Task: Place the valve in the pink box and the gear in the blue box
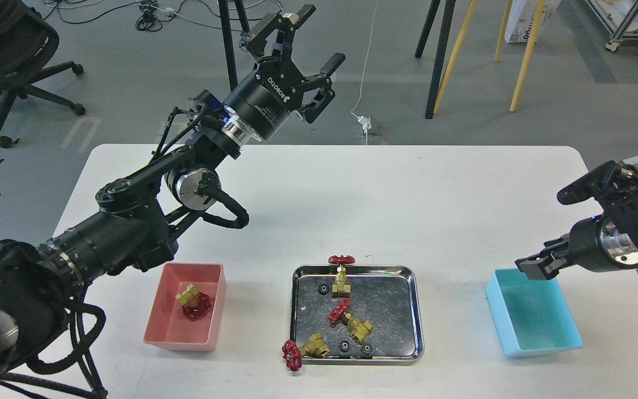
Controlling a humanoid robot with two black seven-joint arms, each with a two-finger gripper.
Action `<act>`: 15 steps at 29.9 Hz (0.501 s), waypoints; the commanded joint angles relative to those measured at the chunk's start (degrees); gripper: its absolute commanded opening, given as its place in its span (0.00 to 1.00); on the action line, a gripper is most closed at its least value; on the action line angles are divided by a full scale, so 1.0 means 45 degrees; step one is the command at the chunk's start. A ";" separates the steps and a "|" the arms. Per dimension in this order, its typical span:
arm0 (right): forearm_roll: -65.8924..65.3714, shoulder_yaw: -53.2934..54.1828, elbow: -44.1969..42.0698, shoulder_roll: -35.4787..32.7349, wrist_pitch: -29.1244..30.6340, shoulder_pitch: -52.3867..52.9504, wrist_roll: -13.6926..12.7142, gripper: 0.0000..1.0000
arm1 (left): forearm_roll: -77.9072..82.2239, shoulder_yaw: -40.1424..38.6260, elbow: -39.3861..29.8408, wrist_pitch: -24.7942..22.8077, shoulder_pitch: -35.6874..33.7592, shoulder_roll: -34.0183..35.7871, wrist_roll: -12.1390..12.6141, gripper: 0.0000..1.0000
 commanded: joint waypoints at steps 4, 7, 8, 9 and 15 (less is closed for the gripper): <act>0.6471 0.3352 -0.2666 0.0734 -0.0012 -0.0229 0.0137 1.00 | 0.0776 -0.0014 0.0214 0.0000 0.0020 0.0845 -0.0002 0.82; 1.1564 0.4856 -0.4423 0.1653 -0.0461 -0.0463 0.0739 0.99 | 0.0738 -0.0151 0.0448 0.0000 -0.0136 0.0944 -0.0002 0.82; 1.3206 0.5325 -0.4893 0.1849 -0.0287 -0.0561 0.1304 0.99 | 0.0699 -0.0171 0.0546 0.0000 -0.0175 0.0944 -0.0002 0.82; 1.4866 0.5697 -0.5381 0.2064 0.0000 -0.0717 0.2005 1.00 | 0.0640 -0.0210 0.0740 0.0000 -0.0195 0.0944 -0.0002 0.82; 1.9509 0.6637 -0.9129 0.4249 0.0000 -0.1946 0.4353 0.99 | 0.0386 -0.0404 0.2379 0.0000 -0.0351 0.0925 -0.0002 0.82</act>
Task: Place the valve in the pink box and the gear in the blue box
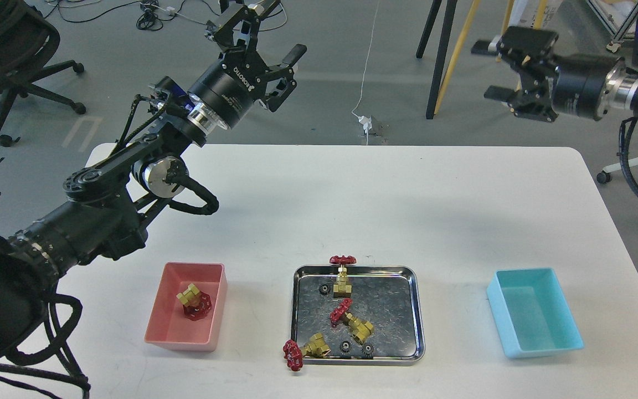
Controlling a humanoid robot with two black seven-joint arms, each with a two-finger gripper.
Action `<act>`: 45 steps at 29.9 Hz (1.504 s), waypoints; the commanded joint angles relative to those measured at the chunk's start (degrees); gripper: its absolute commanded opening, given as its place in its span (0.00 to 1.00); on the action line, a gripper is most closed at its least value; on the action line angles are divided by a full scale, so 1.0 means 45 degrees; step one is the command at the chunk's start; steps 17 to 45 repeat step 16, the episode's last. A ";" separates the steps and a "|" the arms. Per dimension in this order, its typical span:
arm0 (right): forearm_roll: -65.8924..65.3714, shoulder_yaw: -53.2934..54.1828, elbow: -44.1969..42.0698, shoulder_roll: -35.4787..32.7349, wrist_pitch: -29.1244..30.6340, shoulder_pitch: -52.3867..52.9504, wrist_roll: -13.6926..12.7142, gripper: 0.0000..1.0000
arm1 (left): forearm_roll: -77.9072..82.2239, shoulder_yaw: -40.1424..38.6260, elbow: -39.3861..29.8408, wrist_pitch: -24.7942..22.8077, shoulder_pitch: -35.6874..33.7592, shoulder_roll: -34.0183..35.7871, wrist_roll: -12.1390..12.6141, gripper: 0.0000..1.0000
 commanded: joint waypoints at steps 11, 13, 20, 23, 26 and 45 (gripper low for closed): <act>0.2094 0.3615 -0.7074 0.4946 0.0017 -0.3253 0.1770 1.00 | -0.1035 -0.1042 0.3431 0.0001 0.0318 -0.1137 -0.0001 0.83; 0.2094 0.3713 -0.7074 0.5179 0.0017 -0.3273 0.1789 1.00 | -0.1035 -0.1042 0.3431 0.0001 0.0318 -0.1196 -0.0001 0.83; 0.2114 0.3966 -0.7055 0.5533 0.0017 -0.3253 0.1887 1.00 | -0.1016 -0.0887 0.3412 0.0001 0.0182 -0.1254 -0.0001 0.83; 0.2114 0.3966 -0.7055 0.5533 0.0017 -0.3253 0.1887 1.00 | -0.1016 -0.0887 0.3412 0.0001 0.0182 -0.1254 -0.0001 0.83; 0.2114 0.3966 -0.7055 0.5533 0.0017 -0.3253 0.1887 1.00 | -0.1016 -0.0887 0.3412 0.0001 0.0182 -0.1254 -0.0001 0.83; 0.2114 0.3966 -0.7055 0.5533 0.0017 -0.3253 0.1887 1.00 | -0.1016 -0.0887 0.3412 0.0001 0.0182 -0.1254 -0.0001 0.83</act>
